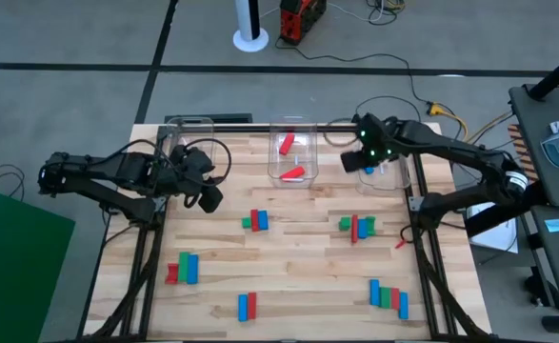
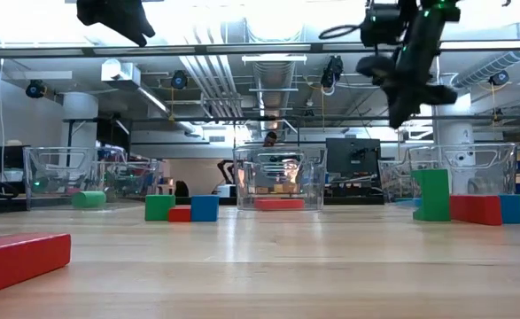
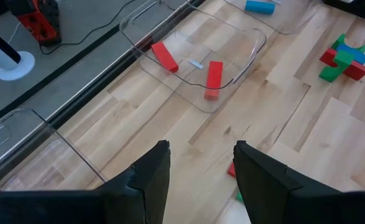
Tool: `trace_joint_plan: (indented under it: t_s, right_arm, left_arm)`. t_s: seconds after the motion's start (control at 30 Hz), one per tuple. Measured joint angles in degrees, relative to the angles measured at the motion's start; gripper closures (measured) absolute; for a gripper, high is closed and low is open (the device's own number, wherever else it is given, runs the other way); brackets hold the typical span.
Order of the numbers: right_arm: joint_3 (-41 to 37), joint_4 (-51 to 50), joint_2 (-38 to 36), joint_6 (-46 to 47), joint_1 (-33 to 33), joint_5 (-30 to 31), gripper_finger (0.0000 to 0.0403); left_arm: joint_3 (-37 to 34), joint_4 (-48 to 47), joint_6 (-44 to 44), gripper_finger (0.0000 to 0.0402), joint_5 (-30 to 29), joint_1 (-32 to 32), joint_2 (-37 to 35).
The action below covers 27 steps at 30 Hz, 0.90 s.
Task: Sort blocks
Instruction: Adjust the right transparent bin
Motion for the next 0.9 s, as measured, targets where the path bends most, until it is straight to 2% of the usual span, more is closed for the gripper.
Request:
trace_joint_plan:
  t_s: [0.17, 0.3, 0.47, 0.73, 0.9]
  right_arm:
    - [2.1, -13.7, 0.0, 2.4, 6.7, -0.9, 0.0391]
    - [2.4, -20.3, 0.0, 5.1, 9.7, -2.0, 0.0391]
    - [-0.7, -22.8, 0.0, 6.3, 10.9, -3.2, 0.039]
    - [-8.5, -22.9, 0.0, 9.8, 10.7, 2.0, 0.039]
    - [-10.8, -23.1, 0.0, 11.7, 10.7, 5.2, 0.039]
  left_arm:
    - [0.0, 0.0, 0.2, 0.0247, 0.0, 0.0, 0.0]
    - [0.0, 0.0, 0.2, 0.0247, 0.0, 0.0, 0.0]
    - [0.0, 0.0, 0.2, 0.0247, 0.0, 0.0, 0.0]
    - [0.0, 0.0, 0.2, 0.0247, 0.0, 0.0, 0.0]
    - [0.0, 0.0, 0.7, 0.0247, -0.5, 0.1, 0.0]
